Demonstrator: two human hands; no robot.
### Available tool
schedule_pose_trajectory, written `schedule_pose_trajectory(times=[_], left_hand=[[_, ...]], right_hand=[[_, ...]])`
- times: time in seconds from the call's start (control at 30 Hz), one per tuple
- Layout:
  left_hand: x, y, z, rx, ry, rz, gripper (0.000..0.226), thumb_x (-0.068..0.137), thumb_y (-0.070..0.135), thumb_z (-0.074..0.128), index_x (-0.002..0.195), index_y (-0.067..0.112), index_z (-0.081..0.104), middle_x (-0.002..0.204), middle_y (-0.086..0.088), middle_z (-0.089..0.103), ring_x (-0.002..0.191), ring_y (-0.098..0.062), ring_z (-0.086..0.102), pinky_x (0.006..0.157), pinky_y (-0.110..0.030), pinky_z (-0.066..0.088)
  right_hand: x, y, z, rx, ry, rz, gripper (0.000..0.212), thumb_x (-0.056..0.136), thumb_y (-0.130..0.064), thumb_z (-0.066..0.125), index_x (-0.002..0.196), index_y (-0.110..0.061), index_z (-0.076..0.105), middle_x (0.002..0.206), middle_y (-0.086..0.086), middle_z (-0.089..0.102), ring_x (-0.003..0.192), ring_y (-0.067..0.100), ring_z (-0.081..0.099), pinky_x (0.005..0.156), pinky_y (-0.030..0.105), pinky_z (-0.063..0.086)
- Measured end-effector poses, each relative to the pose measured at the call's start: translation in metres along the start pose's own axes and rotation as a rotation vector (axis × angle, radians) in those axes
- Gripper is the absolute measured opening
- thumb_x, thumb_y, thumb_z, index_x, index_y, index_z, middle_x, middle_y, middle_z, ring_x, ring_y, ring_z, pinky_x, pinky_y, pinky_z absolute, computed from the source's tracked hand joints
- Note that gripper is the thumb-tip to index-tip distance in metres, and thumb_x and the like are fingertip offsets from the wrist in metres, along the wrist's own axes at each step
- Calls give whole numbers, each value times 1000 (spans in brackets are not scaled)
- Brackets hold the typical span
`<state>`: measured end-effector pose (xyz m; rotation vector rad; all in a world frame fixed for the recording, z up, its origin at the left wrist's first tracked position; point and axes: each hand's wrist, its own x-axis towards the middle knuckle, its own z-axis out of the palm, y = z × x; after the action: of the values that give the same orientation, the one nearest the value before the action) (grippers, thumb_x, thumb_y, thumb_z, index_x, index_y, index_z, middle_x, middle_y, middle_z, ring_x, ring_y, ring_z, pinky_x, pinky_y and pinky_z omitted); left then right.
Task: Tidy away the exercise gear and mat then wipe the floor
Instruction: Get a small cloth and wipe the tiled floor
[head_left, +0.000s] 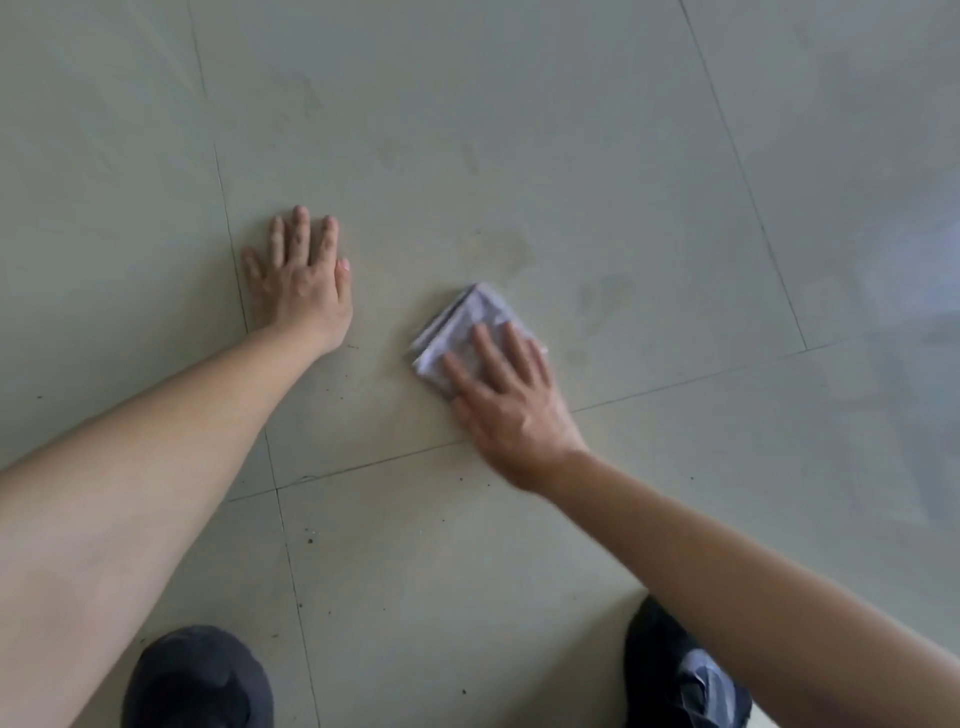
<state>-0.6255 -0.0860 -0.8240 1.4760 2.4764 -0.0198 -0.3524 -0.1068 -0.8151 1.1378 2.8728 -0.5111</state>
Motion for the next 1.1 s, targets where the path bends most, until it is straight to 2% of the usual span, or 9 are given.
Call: schedule_pose_trajectory(times=[0.13,0.23,0.4,0.47,0.53,0.7,0.83,1.0,1.1], left_hand=[[0,0,-2,31,0,13,53,104,32,29,156,20,22,165,-9,9,150,-33,8,116,-60,8],[-1,-1,-6,44,-26,12,54,105,33,28,156,20,19,165,-8,7,151,-32,6,117,-58,8],[-5,10,-8,-6,-1,-4,54,104,32,30,156,19,21,165,-9,6,151,-33,5,117,-58,9],[-9,20,-7,-21,28,37,54,103,31,32,156,20,22,165,-9,7,151,-33,5,117,-58,9],[-12,32,-6,-20,30,113,54,103,33,32,156,22,22,165,-9,6,151,-32,5,117,-59,10],[-11,66,-4,-23,9,194,53,104,35,30,156,25,21,165,-9,7,151,-32,5,116,-60,8],[-2,84,3,1,-50,209,53,104,36,28,155,27,21,165,-7,5,151,-32,3,116,-62,6],[0,82,6,16,-93,221,53,103,33,33,155,27,23,165,-5,5,151,-32,4,116,-61,7],[1,78,2,12,-95,245,53,103,30,36,155,27,26,165,-4,9,150,-31,8,115,-59,11]], right_hand=[[-22,-17,12,42,-85,-406,44,103,-32,47,147,-26,48,159,11,33,150,38,20,121,53,19],[-21,42,-6,-19,-85,-455,41,102,-26,49,143,-22,54,157,6,38,149,28,27,117,46,30],[-34,131,-47,-138,68,242,49,101,-33,42,148,-24,45,158,7,37,142,33,37,107,50,40],[-26,129,-48,-88,94,630,51,102,-39,35,152,-26,36,161,9,28,141,37,31,109,51,35],[-17,104,-44,-51,82,776,53,103,-43,33,153,-27,31,163,11,22,139,39,29,108,50,29],[-29,27,-11,-6,39,218,50,103,-41,39,149,-22,45,159,13,34,142,37,34,110,48,33],[-59,90,-17,-29,-1,0,46,105,-37,40,148,-22,47,159,8,35,149,30,27,119,44,27],[-104,195,-55,10,72,987,55,104,-50,23,157,-36,21,167,9,10,152,38,5,124,47,8],[-90,214,-71,83,41,1207,58,104,-46,20,159,-31,13,166,14,4,153,36,1,124,44,2]])
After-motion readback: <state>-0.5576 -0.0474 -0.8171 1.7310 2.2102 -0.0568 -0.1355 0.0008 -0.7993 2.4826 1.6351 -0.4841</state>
